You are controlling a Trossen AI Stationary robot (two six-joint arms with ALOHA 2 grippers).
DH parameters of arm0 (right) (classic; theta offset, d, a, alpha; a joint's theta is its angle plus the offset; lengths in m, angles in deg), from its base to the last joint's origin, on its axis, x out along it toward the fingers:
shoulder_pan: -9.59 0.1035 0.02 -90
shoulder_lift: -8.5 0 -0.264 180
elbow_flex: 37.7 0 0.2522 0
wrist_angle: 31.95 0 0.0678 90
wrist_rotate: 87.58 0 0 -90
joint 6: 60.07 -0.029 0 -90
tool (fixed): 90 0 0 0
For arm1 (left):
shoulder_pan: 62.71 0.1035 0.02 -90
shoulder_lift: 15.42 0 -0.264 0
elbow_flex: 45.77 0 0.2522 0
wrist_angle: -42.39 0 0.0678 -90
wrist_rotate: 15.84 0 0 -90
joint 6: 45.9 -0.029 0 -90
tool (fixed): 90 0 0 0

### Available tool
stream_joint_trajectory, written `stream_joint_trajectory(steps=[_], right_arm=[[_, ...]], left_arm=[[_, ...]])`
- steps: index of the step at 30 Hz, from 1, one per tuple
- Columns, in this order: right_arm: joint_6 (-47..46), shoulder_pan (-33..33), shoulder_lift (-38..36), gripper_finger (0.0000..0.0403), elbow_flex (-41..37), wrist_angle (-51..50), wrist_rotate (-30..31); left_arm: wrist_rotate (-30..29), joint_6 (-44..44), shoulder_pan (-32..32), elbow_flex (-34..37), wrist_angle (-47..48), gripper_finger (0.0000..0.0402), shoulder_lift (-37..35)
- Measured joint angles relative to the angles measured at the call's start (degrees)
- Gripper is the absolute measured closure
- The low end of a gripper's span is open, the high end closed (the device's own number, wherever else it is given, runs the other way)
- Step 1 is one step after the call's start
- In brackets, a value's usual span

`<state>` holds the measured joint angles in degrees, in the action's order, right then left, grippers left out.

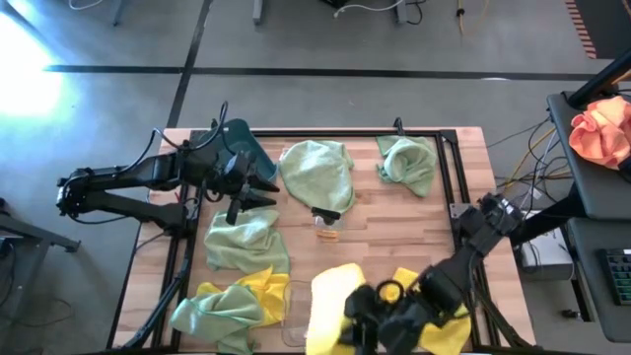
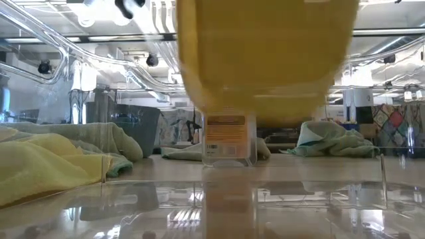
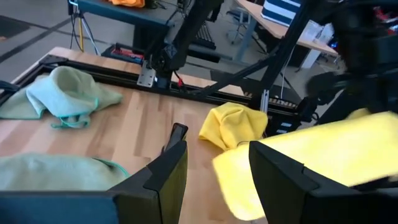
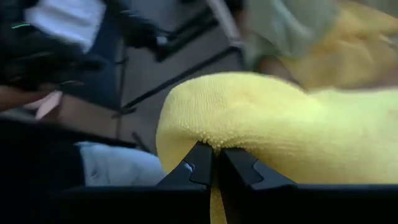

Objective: Sort microfiber towel by color & place in baskets
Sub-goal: Put the yellow towel into the transparent bin

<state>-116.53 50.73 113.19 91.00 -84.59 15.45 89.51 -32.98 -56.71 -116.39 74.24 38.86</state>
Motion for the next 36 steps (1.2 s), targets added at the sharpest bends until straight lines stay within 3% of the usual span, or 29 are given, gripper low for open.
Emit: stream_joint_trajectory(steps=[7,14,17,28,36], right_arm=[[3.7,0.7,5.6,0.0394,12.9,-9.7,1.3],[-4.7,-0.7,9.9,0.0394,19.7,-37.6,5.5],[-5.9,-1.5,11.1,0.0394,19.7,-43.5,5.4],[-3.2,-3.8,11.7,0.0389,19.7,-42.3,5.0],[-3.3,-4.2,11.7,0.0329,19.7,-42.2,4.7]], left_arm=[[0.1,1.6,0.0,0.0,0.0,0.0245,0.0],[0.2,1.1,0.0,0.0,0.0,0.0245,0.1],[0.2,1.1,0.0,0.0,0.0,0.0244,0.1],[0.2,1.1,0.0,0.0,0.1,0.0245,0.1],[2.2,1.3,0.0,0.0,0.5,0.0245,0.1]])
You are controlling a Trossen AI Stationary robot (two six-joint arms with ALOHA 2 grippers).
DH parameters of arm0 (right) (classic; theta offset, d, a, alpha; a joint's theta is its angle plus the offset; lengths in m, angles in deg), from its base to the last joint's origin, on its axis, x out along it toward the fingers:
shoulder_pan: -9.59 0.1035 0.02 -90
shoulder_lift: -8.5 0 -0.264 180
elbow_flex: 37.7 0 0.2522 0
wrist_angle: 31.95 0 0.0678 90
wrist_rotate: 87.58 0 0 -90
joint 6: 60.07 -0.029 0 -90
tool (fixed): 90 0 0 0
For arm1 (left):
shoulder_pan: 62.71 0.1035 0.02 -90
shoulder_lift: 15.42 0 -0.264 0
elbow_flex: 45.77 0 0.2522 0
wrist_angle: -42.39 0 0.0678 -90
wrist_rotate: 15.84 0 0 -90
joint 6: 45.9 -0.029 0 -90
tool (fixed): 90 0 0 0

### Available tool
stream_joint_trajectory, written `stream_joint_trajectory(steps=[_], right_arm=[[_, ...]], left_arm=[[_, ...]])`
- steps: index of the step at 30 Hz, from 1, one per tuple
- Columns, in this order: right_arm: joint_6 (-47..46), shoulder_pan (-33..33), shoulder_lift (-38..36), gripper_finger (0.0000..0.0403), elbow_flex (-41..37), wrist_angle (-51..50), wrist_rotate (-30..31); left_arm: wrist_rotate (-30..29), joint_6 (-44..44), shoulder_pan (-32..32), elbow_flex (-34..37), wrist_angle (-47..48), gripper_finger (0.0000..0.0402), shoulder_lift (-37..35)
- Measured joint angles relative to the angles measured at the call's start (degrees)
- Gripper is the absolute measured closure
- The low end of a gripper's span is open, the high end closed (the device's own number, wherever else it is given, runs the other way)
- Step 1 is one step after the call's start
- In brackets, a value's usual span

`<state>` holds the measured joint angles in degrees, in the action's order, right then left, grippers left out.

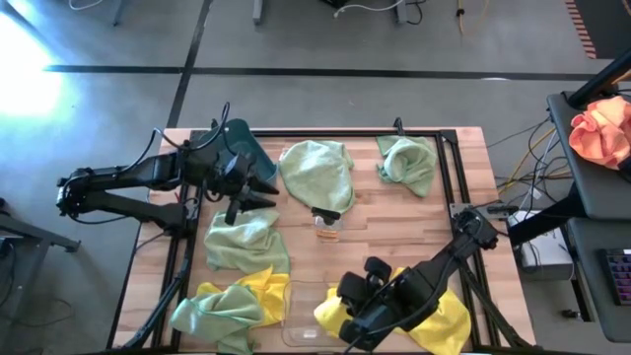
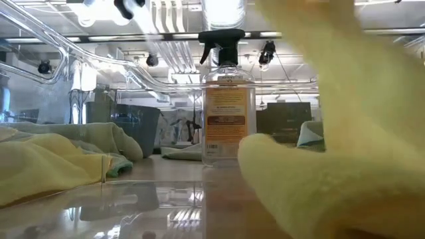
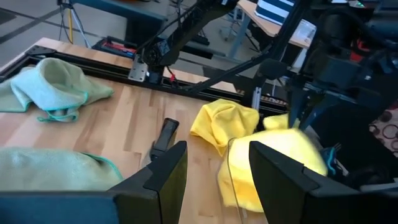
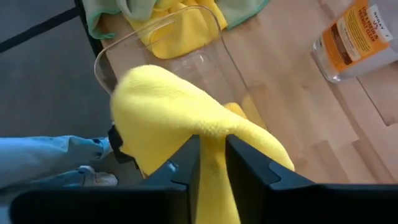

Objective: Sort microfiber towel by color & place in baskets
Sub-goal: Put the yellow towel into the transparent bin

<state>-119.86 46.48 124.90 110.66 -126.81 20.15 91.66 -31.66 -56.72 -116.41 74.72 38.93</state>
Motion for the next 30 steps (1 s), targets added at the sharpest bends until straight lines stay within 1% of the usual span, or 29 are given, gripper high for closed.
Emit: stream_joint_trajectory(steps=[3,7,11,16,18,21,26,30], right_arm=[[0.5,-0.2,0.0,0.0308,0.0,0.0,-1.8],[0.2,-0.4,-0.2,0.0297,0.0,-1.6,-8.3],[-2.8,-0.4,-0.2,0.0303,-0.2,-9.5,-12.6],[-3.4,-0.4,-0.9,0.0318,-2.1,-8.7,-16.7],[-3.7,-0.4,-1.4,0.0323,-3.7,-8.9,-18.3],[-3.7,0.0,-1.6,0.0327,-7.0,-8.9,-22.2],[-1.9,0.3,-1.6,0.0327,-14.4,-8.9,-28.9],[-1.1,0.4,-1.6,0.0330,-20.4,-8.9,-31.2]], left_arm=[[0.1,0.2,0.0,0.0,0.0,0.0244,0.0],[0.5,1.0,0.0,0.0,0.0,0.0244,0.0],[2.5,1.3,-0.1,0.0,0.7,0.0245,0.0],[2.7,1.2,-0.1,0.0,1.0,0.0245,0.0],[2.7,1.1,-0.1,0.0,1.0,0.0244,0.0],[2.8,0.8,-0.2,0.0,1.2,0.0245,0.0],[2.7,0.0,-0.2,0.0,1.6,0.0244,0.0],[2.9,0.0,-0.2,0.0,1.8,0.0244,0.0]])
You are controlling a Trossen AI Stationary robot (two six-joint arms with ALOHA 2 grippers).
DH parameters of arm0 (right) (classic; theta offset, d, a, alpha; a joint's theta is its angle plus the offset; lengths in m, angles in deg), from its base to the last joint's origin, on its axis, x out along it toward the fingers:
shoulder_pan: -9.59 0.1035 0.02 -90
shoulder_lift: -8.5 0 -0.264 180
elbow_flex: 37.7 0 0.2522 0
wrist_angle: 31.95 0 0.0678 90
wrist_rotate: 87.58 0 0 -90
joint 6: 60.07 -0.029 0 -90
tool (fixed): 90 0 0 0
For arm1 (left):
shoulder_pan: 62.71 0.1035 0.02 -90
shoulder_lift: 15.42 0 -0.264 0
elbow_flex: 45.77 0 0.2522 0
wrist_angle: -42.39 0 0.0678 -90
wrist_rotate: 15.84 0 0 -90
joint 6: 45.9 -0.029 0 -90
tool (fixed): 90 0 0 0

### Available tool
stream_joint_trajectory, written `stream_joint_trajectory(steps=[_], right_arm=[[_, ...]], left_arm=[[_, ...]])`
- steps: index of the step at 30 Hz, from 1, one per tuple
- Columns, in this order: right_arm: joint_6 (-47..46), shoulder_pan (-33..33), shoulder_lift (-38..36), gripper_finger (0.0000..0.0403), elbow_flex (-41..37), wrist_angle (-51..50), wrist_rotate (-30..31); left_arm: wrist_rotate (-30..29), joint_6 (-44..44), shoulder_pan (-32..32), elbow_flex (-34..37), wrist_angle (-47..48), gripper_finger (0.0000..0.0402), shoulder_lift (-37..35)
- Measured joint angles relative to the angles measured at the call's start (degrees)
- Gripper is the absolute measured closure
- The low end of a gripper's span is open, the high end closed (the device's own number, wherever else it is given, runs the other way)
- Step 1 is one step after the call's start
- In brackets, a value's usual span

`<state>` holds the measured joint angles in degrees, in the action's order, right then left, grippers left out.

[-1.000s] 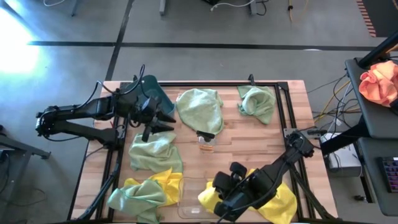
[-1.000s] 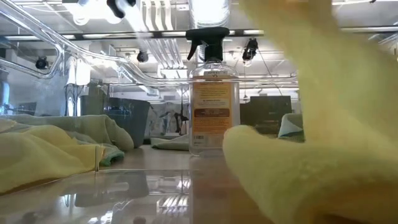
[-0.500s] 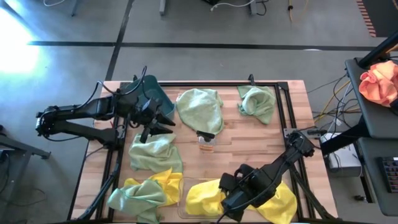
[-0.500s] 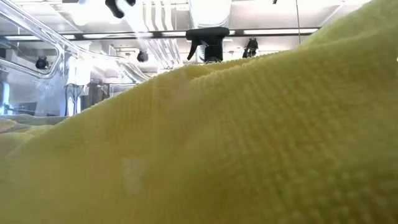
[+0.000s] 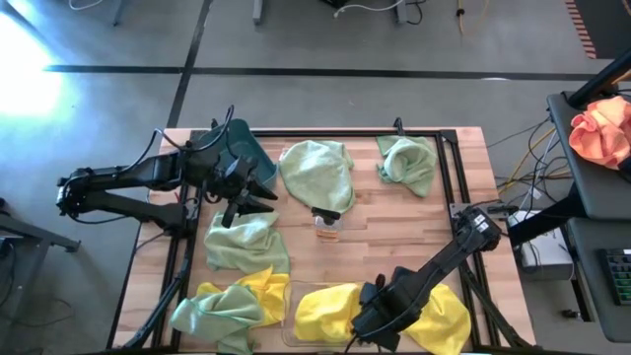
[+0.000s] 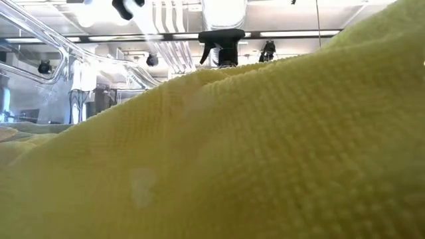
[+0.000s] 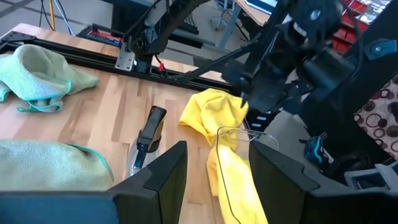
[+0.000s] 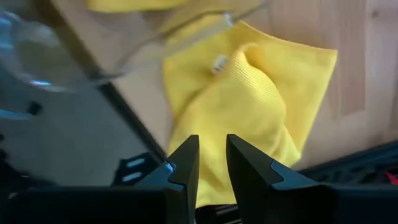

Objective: Sort microfiber towel by color & place in baskets
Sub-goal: Put the yellow towel into the transparent bin

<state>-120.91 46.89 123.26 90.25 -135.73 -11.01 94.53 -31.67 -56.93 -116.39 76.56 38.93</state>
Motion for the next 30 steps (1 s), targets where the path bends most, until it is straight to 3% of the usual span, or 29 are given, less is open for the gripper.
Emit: stream_joint_trajectory(steps=[13,17,23,30], right_arm=[[2.4,3.3,-1.6,0.0330,-14.4,0.1,0.2],[1.4,5.3,-3.7,0.0328,-16.9,1.6,5.6],[-5.1,8.2,-11.2,0.0332,-24.0,14.6,11.2],[-16.6,11.2,-20.6,0.0334,-38.5,33.3,17.1]], left_arm=[[0.2,0.0,-0.1,0.0,0.8,0.0244,0.0],[0.2,0.0,-0.1,0.0,0.9,0.0245,0.0],[0.2,0.0,-0.1,0.0,1.2,0.0244,0.0],[0.2,0.0,-0.2,0.0,1.3,0.0244,0.0]])
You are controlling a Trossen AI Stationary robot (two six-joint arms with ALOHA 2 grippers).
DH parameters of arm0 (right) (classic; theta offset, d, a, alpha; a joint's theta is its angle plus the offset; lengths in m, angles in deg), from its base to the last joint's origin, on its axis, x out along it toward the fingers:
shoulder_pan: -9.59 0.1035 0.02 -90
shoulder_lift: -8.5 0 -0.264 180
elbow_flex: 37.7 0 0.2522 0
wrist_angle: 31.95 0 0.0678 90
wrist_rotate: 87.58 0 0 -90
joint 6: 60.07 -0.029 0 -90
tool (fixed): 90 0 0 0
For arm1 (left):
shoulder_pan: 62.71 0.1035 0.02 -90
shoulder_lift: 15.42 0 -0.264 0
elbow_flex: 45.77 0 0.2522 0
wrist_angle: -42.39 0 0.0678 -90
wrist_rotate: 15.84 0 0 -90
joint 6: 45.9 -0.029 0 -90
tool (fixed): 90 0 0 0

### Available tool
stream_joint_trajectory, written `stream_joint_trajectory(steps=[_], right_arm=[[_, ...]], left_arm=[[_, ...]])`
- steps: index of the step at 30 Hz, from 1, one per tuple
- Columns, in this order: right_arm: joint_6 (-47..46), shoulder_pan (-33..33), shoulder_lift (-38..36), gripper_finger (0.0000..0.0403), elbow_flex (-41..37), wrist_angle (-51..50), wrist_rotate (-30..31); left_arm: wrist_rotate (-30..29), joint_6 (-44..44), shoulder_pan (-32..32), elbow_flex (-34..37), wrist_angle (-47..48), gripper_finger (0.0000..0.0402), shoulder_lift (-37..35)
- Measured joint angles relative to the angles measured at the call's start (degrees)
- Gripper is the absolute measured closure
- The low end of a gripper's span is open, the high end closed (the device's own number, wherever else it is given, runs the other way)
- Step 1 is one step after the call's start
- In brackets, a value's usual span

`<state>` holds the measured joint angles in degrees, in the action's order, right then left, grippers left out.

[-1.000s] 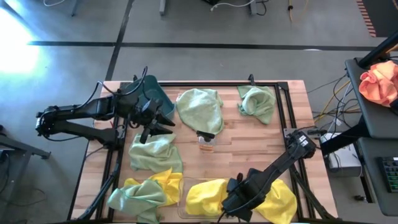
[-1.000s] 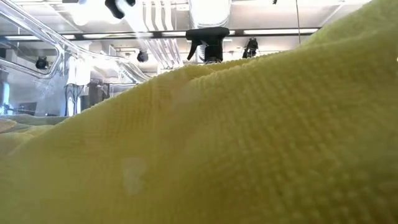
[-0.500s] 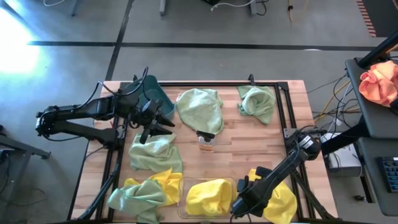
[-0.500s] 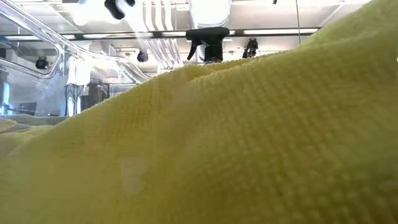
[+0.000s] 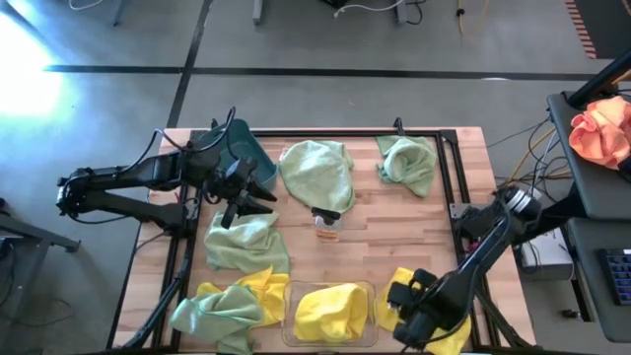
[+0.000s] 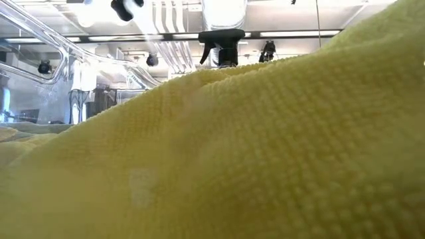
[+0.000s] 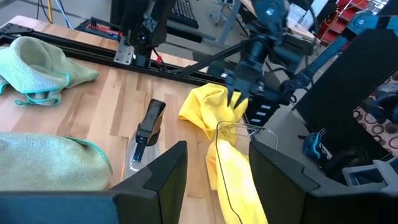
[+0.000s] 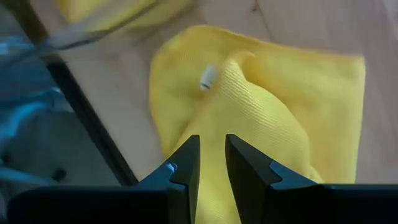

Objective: Sort microfiber towel by color & place in baskets
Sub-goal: Put the yellow towel into the transparent bin

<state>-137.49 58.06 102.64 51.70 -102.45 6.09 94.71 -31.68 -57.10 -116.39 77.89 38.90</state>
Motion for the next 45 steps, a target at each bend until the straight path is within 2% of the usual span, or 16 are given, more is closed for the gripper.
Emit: stream_joint_trajectory(steps=[5,11,16,25,34,40,45], right_arm=[[-7.2,1.7,-4.2,0.0334,-8.4,5.1,0.4],[-8.2,2.0,-6.0,0.0331,-15.4,14.5,0.4],[-8.7,2.0,-5.8,0.0317,-19.3,17.1,-2.6],[-11.1,2.0,-5.2,0.0300,-23.0,17.7,-4.9],[-11.3,2.0,-4.5,0.0278,-25.9,23.0,-5.7],[-12.6,2.0,-4.1,0.0288,-26.5,23.6,-5.6],[-12.6,2.0,-4.1,0.0312,-26.5,23.9,-5.6]], left_arm=[[0.0,0.0,0.0,0.0,0.3,0.0244,0.0],[0.0,0.0,0.0,0.0,0.3,0.0244,0.0],[0.0,0.3,0.0,0.0,0.3,0.0244,0.0],[0.0,0.7,0.0,0.0,0.2,0.0244,0.0],[0.0,0.9,0.0,0.0,0.2,0.0245,0.9],[0.0,0.9,-0.1,0.0,0.2,0.0244,2.1],[0.0,0.4,-0.7,0.0,0.2,0.0244,3.1]])
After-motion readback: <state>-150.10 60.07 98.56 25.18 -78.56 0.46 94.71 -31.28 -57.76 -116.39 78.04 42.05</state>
